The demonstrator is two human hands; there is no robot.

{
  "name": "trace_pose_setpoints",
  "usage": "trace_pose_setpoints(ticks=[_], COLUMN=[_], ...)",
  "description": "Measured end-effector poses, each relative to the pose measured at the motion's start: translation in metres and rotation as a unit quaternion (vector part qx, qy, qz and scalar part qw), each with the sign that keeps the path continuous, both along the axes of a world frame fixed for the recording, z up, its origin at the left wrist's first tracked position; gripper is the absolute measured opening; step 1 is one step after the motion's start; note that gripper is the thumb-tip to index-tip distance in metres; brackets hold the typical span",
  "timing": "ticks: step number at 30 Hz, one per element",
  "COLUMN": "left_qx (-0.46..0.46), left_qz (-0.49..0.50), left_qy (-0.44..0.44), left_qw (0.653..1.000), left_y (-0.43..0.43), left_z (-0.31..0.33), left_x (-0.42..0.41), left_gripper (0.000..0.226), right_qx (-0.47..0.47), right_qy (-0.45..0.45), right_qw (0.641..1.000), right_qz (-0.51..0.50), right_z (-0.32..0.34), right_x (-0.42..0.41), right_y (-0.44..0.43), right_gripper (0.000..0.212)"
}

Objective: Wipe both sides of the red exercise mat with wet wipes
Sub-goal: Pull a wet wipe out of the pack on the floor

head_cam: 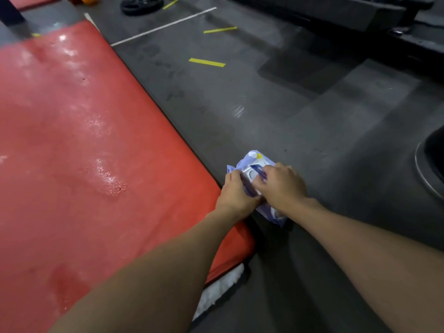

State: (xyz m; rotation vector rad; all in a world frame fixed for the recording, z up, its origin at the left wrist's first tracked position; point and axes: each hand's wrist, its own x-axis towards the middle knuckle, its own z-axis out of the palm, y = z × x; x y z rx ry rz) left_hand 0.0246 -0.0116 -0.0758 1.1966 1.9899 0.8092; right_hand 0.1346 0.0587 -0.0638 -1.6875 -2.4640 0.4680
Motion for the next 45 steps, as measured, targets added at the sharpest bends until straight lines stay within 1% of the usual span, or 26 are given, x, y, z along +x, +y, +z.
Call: trace_pose_setpoints(ticks=[2, 3, 4, 5, 6, 7, 8, 9, 10, 12, 15, 18, 20, 23, 25, 27, 29, 31, 32, 33, 34, 37, 38, 40, 41, 45], left_qx=[-0.026, -0.035, -0.044, -0.047, -0.053, -0.057, -0.063, -0.065, -0.067, -0.063, -0.064, -0.081, -0.098, -0.116, -0.104, -0.076, -0.049, -0.038, -0.035, -0.033, -0.031, -0.029, -0.03, -0.03, -0.028, -0.019], left_qz=[-0.006, -0.01, -0.015, -0.019, -0.023, -0.024, -0.025, -0.026, -0.027, -0.025, -0.028, -0.043, -0.039, -0.018, 0.001, 0.027, 0.06, 0.091, 0.1, 0.106, 0.11, 0.117, 0.117, 0.117, 0.119, 0.12], left_qy=[0.025, 0.034, 0.038, 0.038, 0.038, 0.039, 0.044, 0.049, 0.055, 0.059, 0.061, 0.076, 0.083, 0.109, 0.128, 0.148, 0.144, 0.095, 0.071, 0.056, 0.048, 0.033, 0.03, 0.027, 0.022, 0.015], left_qw=[0.999, 0.999, 0.998, 0.998, 0.998, 0.997, 0.997, 0.996, 0.996, 0.996, 0.996, 0.993, 0.991, 0.987, 0.986, 0.986, 0.987, 0.991, 0.992, 0.992, 0.992, 0.992, 0.992, 0.992, 0.992, 0.993], left_y=[0.002, 0.003, 0.004, 0.004, 0.004, 0.004, 0.004, 0.004, 0.004, 0.006, 0.01, 0.013, 0.015, 0.021, 0.024, 0.028, 0.031, 0.035, 0.037, 0.038, 0.039, 0.038, 0.039, 0.039, 0.04, 0.039], left_z=[0.002, 0.003, 0.005, 0.007, 0.009, 0.009, 0.01, 0.009, 0.01, 0.01, 0.011, 0.01, 0.011, 0.014, 0.016, 0.017, 0.016, 0.015, 0.014, 0.011, 0.009, 0.002, 0.0, -0.002, -0.002, -0.003], left_x=[0.003, 0.005, 0.007, 0.008, 0.009, 0.01, 0.01, 0.011, 0.011, 0.011, 0.009, 0.007, 0.008, 0.01, 0.012, 0.013, 0.011, 0.007, 0.006, 0.005, 0.005, 0.004, 0.003, 0.003, 0.002, 0.0], left_gripper=[0.076, 0.079, 0.08, 0.081, 0.08, 0.078, 0.075, 0.073, 0.071, 0.064, 0.054, 0.059, 0.056, 0.049, 0.043, 0.028, 0.017, 0.016, 0.017, 0.019, 0.019, 0.018, 0.019, 0.017, 0.015, 0.016], right_qx=[-0.004, -0.014, -0.016, 0.0, 0.042, 0.108, 0.162, 0.188, 0.196, 0.187, 0.186, 0.194, 0.204, 0.209, 0.217, 0.252, 0.318, 0.392, 0.409, 0.409, 0.395, 0.314, 0.281, 0.218, 0.203, 0.193], right_qy=[0.029, 0.031, 0.021, -0.003, -0.042, -0.093, -0.129, -0.152, -0.171, -0.197, -0.199, -0.203, -0.188, -0.122, -0.085, -0.057, -0.031, -0.009, -0.008, -0.024, -0.057, -0.174, -0.193, -0.194, -0.192, -0.219], right_qw=[0.999, 0.998, 0.998, 0.999, 0.997, 0.99, 0.977, 0.964, 0.952, 0.937, 0.928, 0.92, 0.923, 0.942, 0.95, 0.947, 0.927, 0.887, 0.871, 0.862, 0.863, 0.893, 0.906, 0.927, 0.93, 0.926], right_qz=[-0.033, -0.048, -0.054, -0.051, -0.038, -0.008, 0.043, 0.107, 0.162, 0.22, 0.255, 0.273, 0.265, 0.232, 0.21, 0.191, 0.196, 0.244, 0.273, 0.298, 0.31, 0.272, 0.249, 0.234, 0.238, 0.239], right_z=[0.005, 0.007, 0.011, 0.014, 0.016, 0.017, 0.018, 0.018, 0.018, 0.018, 0.017, 0.016, 0.013, 0.01, 0.011, 0.011, 0.01, 0.01, 0.008, 0.006, 0.005, 0.006, 0.007, 0.006, 0.006, 0.006], right_x=[0.003, 0.006, 0.01, 0.015, 0.019, 0.023, 0.025, 0.026, 0.026, 0.026, 0.028, 0.026, 0.023, 0.021, 0.023, 0.025, 0.026, 0.026, 0.026, 0.025, 0.024, 0.018, 0.016, 0.012, 0.01, 0.003], right_y=[0.01, 0.015, 0.018, 0.021, 0.021, 0.02, 0.019, 0.019, 0.02, 0.023, 0.028, 0.028, 0.025, 0.024, 0.026, 0.025, 0.021, 0.016, 0.015, 0.014, 0.012, 0.007, 0.008, 0.011, 0.013, 0.014], right_gripper=[0.03, 0.028, 0.031, 0.042, 0.053, 0.057, 0.053, 0.046, 0.039, 0.033, 0.038, 0.031, 0.025, 0.02, 0.014, 0.009, 0.011, 0.01, 0.01, 0.01, 0.009, 0.005, 0.01, 0.023, 0.025, 0.022])
